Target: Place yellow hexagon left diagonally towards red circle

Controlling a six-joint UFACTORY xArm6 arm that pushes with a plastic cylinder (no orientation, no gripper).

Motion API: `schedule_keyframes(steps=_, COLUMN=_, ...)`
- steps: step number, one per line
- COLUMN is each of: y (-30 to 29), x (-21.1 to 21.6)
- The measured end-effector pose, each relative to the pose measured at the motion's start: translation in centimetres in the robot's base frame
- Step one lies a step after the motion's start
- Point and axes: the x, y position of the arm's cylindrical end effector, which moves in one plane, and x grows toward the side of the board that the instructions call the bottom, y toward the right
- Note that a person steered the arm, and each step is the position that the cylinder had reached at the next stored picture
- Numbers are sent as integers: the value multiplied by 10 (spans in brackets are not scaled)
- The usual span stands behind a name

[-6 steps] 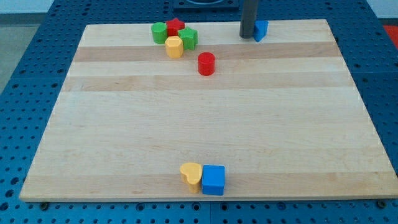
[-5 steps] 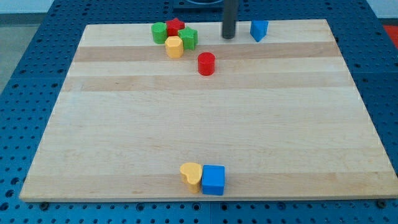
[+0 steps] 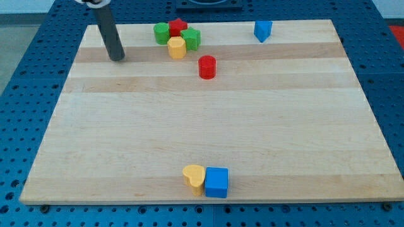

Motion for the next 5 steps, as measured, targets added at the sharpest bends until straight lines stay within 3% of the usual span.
schedule_keyframes(steps=1, y=6, x=-15)
schedule_keyframes(steps=5, y=165, x=-30)
